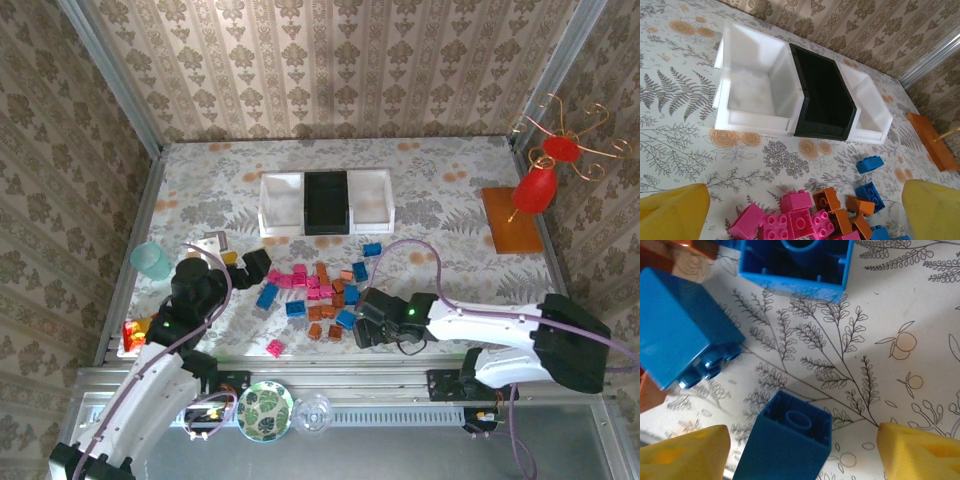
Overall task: Sort the legos into containers by color
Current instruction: Pick up the lego from the bottom-center of the table, then place the lego in the container.
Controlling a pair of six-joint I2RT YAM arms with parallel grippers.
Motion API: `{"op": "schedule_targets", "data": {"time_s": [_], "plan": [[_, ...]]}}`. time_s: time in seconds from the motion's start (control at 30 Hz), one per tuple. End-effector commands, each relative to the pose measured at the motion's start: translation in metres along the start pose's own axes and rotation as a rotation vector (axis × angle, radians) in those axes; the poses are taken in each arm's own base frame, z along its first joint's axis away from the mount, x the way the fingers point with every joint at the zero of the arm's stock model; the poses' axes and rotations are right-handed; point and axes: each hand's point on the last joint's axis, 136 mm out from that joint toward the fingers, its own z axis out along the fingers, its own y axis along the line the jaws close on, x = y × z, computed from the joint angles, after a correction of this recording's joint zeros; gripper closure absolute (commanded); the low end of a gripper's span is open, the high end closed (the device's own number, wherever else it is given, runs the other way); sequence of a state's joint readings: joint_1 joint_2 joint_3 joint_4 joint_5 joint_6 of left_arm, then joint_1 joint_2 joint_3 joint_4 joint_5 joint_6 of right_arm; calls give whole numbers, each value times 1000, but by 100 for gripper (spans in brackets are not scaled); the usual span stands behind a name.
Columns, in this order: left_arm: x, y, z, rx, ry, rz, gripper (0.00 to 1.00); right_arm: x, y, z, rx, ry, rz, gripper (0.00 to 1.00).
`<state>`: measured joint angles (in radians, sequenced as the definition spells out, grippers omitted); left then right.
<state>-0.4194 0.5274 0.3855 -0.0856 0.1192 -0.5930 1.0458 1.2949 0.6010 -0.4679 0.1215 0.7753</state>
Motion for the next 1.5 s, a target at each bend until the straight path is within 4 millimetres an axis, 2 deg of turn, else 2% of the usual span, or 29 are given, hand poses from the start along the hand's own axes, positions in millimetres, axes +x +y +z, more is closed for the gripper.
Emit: {"op": "schedule_targets", "data": {"time_s": [0.0, 0.1, 0.23, 0.3, 0.4, 0.5, 0.57, 0.63, 0.73, 0.77, 0.83, 0.9, 0.97, 1.03, 1.13, 1.2, 1.23, 1.3, 1.33, 1.47], "plan": [[-1, 1, -5, -15, -1, 37, 0, -10, 0, 3, 50, -28, 19, 28], [0, 1, -7, -15, 1, 38, 0, -5, -4, 6, 61, -16, 21, 40], [1, 2, -7, -20, 8, 37, 0, -5, -2, -1, 19, -41, 24, 56], [2, 3, -7, -24, 10, 35, 0, -10, -1, -10, -2, -71, 20, 62], [1, 3, -7, -25, 9, 34, 0, -29, -2, -33, -18, -148, 17, 70], [2, 2, -7, -22, 17, 34, 0, -63, -7, -59, -63, -231, 47, 72], [3, 2, -7, -24, 23, 35, 0, -94, -16, -74, -77, -282, 83, 73], [4, 1, -8, -24, 30, 33, 0, -136, -26, -91, -80, -359, 110, 73], [8, 5, -8, -48, 49, 24, 0, -204, -42, -101, -65, -457, 163, 73], [9, 6, -8, -54, 55, 20, 0, -224, -48, -100, -40, -476, 174, 73], [14, 10, -8, -74, 81, 14, 0, -262, -61, -84, 19, -478, 191, 73], [19, 14, -9, -99, 111, 10, 0, -292, -72, -68, 58, -465, 215, 73], [26, 19, -10, -129, 146, 7, 1, -314, -84, -48, 87, -438, 246, 73], [33, 26, -13, -168, 184, 5, 3, -331, -98, -28, 115, -421, 287, 73], [43, 30, -14, -190, 225, -5, 5, -347, -110, 1, 120, -389, 345, 72], [49, 30, -13, -195, 245, -21, 6, -352, -111, 18, 114, -358, 358, 67], [53, 27, -12, -188, 264, -17, 7, -355, -111, 24, 115, -348, 359, 61], [60, 29, -10, -207, 286, -12, 7, -360, -109, 27, 107, -343, 363, 44], [64, 29, -9, -213, 299, -5, 7, -364, -107, 22, 97, -358, 363, 38], [77, 32, -8, -271, 357, 40, 9, -363, -90, -13, 32, -435, 328, 30]]}}
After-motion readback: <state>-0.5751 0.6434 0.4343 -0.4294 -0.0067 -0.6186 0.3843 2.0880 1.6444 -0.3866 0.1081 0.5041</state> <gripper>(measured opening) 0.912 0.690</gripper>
